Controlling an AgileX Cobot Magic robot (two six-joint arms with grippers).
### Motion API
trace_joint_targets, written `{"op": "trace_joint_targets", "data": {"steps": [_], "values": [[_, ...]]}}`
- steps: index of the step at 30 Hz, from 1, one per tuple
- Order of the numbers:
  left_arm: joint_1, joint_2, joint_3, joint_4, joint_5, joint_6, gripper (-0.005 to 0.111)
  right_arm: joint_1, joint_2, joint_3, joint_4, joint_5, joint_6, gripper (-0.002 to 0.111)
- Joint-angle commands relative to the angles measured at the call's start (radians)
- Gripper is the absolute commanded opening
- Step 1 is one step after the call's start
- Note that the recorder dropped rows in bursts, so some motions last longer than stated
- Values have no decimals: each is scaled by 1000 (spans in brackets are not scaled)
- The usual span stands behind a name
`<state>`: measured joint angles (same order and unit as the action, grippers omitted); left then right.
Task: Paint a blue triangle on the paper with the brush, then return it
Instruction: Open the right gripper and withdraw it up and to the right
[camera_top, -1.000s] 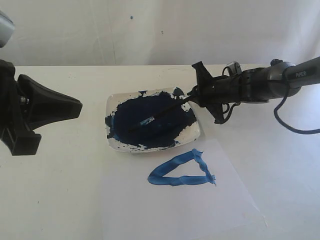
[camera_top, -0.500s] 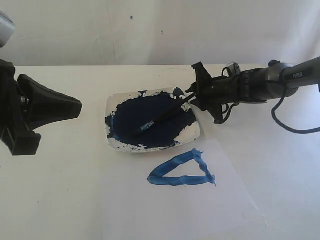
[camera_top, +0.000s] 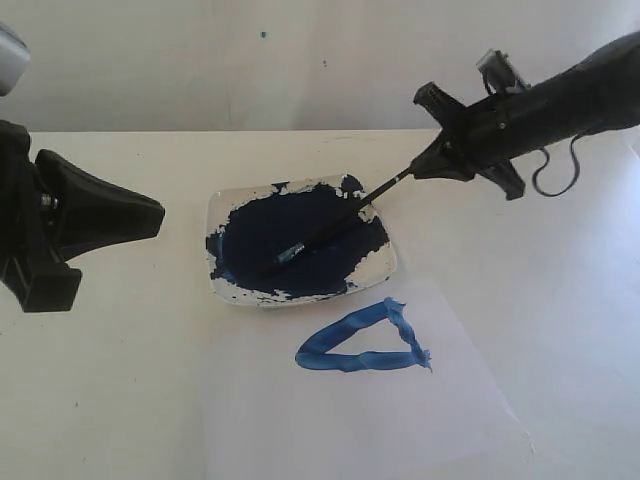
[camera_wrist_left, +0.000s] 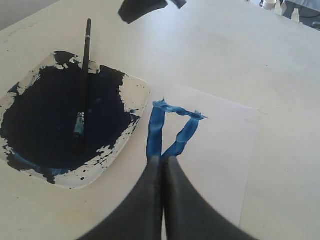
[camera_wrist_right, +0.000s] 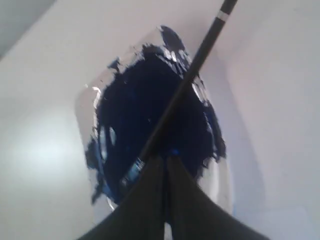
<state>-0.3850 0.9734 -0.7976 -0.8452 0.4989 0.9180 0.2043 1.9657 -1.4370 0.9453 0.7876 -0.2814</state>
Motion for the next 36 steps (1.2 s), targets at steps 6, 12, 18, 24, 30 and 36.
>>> {"op": "trace_joint_targets", "data": {"steps": [6, 12, 18, 24, 30, 36], "values": [[2, -6, 6, 1, 0, -3, 0, 55, -509, 269, -357, -99, -13, 0], [2, -6, 6, -14, -2, -3, 0, 55, -756, 413, -395, -175, -36, 0], [2, -6, 6, -14, -2, -3, 0, 55, -876, 457, -401, -177, -32, 0], [2, -6, 6, -14, -2, -3, 0, 55, -928, 457, -399, -175, -30, 0], [2, -6, 6, -14, -2, -3, 0, 55, -934, 457, -401, -175, -30, 0], [2, -6, 6, -14, -2, -3, 0, 51, -1225, 535, -504, -192, -34, 0]]}}
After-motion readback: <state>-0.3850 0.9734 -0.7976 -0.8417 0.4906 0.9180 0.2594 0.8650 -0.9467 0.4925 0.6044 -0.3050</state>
